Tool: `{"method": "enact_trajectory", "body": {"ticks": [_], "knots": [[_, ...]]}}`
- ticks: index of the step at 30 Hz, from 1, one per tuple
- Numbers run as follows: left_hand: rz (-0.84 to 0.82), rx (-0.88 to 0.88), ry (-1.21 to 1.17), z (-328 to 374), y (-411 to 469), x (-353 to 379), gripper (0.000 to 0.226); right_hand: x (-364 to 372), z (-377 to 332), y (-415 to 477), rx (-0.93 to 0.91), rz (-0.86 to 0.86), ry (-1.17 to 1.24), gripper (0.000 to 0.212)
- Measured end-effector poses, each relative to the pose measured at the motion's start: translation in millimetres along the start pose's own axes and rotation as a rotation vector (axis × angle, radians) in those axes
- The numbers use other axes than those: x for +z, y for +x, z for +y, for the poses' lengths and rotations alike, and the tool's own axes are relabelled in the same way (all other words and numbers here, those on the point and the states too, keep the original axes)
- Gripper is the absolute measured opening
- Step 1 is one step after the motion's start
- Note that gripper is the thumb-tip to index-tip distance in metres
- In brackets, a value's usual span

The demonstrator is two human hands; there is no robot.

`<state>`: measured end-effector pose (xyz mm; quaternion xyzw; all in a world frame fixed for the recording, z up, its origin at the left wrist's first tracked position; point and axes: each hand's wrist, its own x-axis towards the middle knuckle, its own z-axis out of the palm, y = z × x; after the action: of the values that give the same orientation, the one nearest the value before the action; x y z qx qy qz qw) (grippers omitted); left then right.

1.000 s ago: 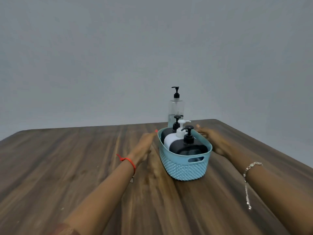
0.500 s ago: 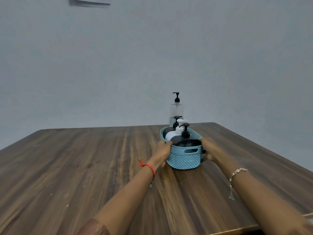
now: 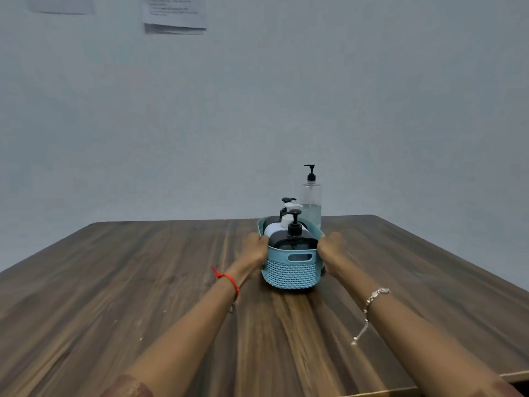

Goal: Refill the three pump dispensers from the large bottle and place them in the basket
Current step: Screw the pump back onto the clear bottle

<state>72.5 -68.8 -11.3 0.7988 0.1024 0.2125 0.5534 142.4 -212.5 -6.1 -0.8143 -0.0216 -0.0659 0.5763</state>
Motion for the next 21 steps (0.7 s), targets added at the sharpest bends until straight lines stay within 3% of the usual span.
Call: {"method": "enact_trajectory", "body": {"ticks": [10,18,21], "knots": [[0.106,-0.061,0.021,-30,-11,-72,0.028,54,-32,-53,-0.057,-0.053,-0.007,0.028],[0.115,-0.108,-0.021,-47,-20,-95,0.033,80,-29,-70,-0.063,-0.082,-0.022,0.029],[0.117,-0.103,-0.04,-50,-22,-95,0.025,85,-24,-68,-0.074,-0.098,-0.039,0.032]]}}
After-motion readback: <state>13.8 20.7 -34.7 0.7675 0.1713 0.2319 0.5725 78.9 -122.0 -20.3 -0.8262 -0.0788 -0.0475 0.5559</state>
